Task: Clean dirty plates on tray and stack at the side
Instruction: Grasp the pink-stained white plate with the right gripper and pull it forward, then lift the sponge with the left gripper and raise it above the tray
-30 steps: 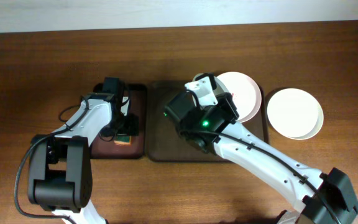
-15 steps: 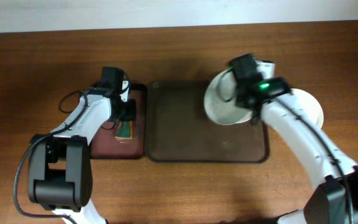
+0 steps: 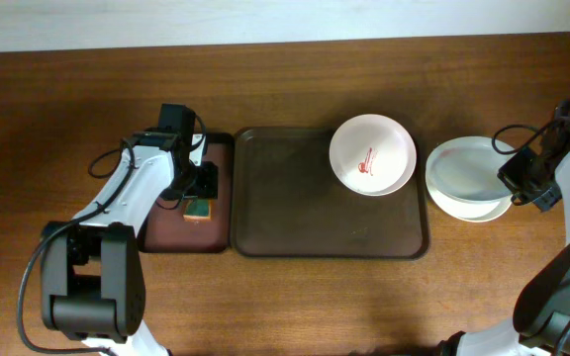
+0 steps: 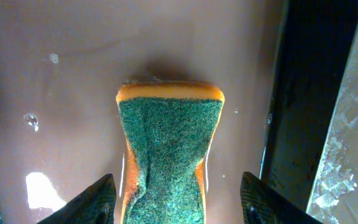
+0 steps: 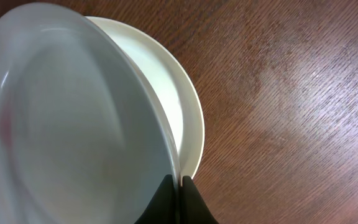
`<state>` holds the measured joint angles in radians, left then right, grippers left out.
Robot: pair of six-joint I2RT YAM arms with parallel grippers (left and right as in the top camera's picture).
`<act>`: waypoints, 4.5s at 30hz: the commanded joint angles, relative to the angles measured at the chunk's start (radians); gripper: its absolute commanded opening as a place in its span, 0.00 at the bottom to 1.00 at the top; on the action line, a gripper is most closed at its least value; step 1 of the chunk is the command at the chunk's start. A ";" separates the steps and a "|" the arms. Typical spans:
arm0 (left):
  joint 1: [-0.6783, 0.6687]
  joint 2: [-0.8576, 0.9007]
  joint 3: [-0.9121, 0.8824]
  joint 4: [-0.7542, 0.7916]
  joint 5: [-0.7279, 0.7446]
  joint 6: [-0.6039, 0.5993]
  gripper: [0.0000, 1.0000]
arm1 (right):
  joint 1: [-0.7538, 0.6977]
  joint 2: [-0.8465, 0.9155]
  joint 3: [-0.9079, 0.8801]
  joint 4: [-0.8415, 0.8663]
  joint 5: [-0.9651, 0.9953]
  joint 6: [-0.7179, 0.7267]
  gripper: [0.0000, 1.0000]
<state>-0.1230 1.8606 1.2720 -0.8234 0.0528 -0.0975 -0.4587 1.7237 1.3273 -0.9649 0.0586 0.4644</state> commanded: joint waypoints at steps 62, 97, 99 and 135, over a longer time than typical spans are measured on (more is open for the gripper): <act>0.002 -0.027 0.021 -0.008 0.014 0.001 0.63 | 0.739 0.321 0.012 0.290 -0.374 -0.360 0.04; 0.002 -0.027 -0.123 0.134 0.030 0.001 0.00 | 0.676 0.317 0.013 0.114 -0.391 0.247 0.04; 0.002 -0.031 -0.095 0.107 0.057 0.002 0.00 | 0.676 0.317 0.013 0.108 -0.391 0.224 0.04; 0.002 -0.583 0.049 0.220 0.071 -0.022 0.00 | 0.676 0.317 0.013 0.105 -0.391 0.220 0.04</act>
<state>-0.1230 1.3190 1.3018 -0.6239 0.1089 -0.1047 0.2184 2.0346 1.3518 -0.8532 -0.3500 0.6838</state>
